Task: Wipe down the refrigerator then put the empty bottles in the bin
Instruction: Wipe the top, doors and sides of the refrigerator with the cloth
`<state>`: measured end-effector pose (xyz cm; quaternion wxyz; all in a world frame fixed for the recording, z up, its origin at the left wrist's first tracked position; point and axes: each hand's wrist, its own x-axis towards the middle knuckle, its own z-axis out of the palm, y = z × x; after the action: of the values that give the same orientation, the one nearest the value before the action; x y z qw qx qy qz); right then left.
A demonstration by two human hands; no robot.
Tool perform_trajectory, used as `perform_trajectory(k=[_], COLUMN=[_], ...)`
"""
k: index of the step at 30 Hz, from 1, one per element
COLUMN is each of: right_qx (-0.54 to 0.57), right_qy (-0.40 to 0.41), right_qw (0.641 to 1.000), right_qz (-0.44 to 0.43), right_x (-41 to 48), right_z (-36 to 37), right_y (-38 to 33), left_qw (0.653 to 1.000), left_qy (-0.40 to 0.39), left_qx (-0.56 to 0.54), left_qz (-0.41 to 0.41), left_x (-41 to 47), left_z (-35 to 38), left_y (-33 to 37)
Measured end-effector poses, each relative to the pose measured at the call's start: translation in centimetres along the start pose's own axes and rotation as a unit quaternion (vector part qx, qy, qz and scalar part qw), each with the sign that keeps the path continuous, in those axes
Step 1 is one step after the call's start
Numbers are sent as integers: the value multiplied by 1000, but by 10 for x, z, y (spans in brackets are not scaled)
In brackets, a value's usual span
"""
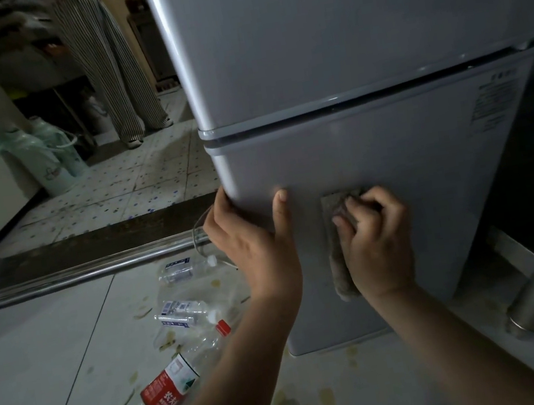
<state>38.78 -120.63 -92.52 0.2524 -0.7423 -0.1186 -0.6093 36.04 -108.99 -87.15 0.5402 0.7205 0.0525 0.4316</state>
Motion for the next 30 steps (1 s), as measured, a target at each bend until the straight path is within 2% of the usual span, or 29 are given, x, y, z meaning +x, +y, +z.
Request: perform_trajectory(k=[5, 8, 11, 15, 18, 25, 28, 30], right_qx=[-12, -7, 1, 30, 41, 11, 13, 29], right_qy=[-16, 6, 41, 64, 51, -16, -30, -15], right_qw=[1000, 999, 999, 997, 997, 1000, 999, 996], right_qz=[4, 31, 11, 17, 33, 6, 31, 77], right_x=[11, 40, 69, 65, 45, 20, 32, 46], right_z=[-8, -11, -9, -1, 2, -13, -23, -30], right_y=[1, -4, -9, -6, -2, 13, 15, 23], left_qw=[1000, 1000, 1000, 1000, 999, 998, 997, 996], left_qy=[-1, -5, -6, -4, -7, -9, 13, -8], left_qx=[-10, 2, 9, 12, 19, 50, 72, 86], left_qz=[-18, -16, -13, -20, -25, -35, -4, 38], left_x=[-3, -4, -4, -5, -4, -5, -13, -22], left_z=[0, -1, 0, 0, -1, -10, -16, -15], left_y=[5, 5, 4, 6, 6, 22, 28, 33])
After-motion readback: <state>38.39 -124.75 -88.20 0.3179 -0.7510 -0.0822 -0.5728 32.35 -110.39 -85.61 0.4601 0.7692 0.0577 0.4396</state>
